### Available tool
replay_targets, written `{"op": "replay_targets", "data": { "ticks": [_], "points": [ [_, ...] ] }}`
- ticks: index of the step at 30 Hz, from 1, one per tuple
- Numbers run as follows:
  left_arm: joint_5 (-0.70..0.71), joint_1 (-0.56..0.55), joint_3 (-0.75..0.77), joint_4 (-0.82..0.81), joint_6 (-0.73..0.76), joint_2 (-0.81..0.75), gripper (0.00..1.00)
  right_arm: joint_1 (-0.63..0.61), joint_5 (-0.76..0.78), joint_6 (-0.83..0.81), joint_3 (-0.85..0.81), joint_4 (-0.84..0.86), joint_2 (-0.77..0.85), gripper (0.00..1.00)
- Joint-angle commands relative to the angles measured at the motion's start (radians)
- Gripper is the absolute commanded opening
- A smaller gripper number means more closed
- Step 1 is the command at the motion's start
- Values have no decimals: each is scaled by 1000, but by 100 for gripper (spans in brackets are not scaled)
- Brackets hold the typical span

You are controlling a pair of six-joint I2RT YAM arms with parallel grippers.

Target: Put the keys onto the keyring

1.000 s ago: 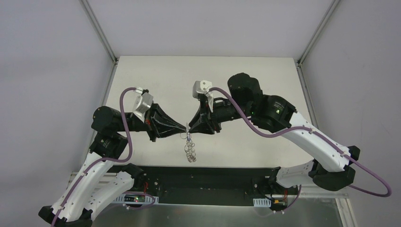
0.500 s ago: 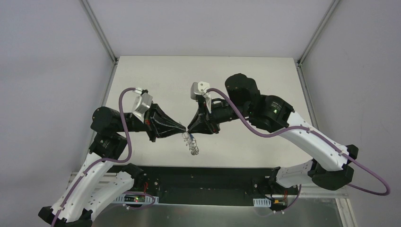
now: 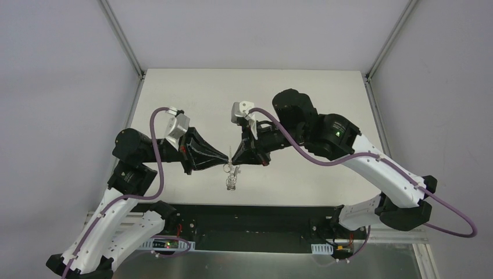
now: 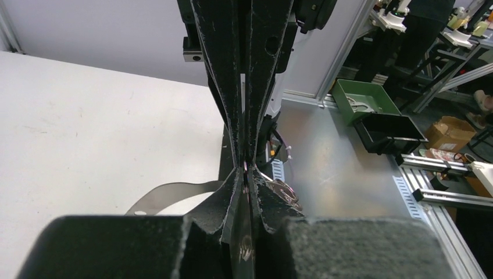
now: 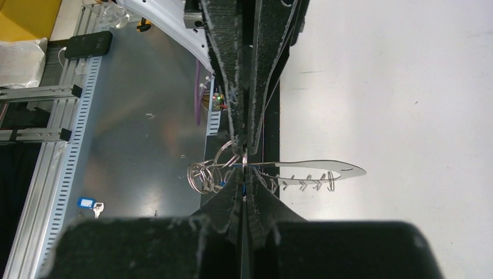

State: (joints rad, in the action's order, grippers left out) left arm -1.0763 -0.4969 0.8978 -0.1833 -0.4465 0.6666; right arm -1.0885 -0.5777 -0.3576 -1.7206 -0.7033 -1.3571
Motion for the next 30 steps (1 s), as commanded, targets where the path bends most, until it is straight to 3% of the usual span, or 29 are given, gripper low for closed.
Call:
{"op": "replay_targets", "data": {
  "ticks": [1, 5, 9, 17, 30],
  "points": [
    [-7, 0, 79, 166, 93, -2, 13, -4, 21, 5, -150, -119, -43, 0],
    [-25, 0, 96, 219, 70, 19, 27, -5, 34, 13, -254, -252, -108, 0],
    [-28, 0, 102, 250, 56, 30, 32, -5, 43, 20, -358, -382, -174, 0],
    [5, 0, 145, 339, 119, 38, 37, -5, 39, 30, -378, -459, -199, 0],
    [4, 1, 158, 344, 123, 78, 35, -6, 16, 98, -296, -310, -183, 0]
  ]
}}
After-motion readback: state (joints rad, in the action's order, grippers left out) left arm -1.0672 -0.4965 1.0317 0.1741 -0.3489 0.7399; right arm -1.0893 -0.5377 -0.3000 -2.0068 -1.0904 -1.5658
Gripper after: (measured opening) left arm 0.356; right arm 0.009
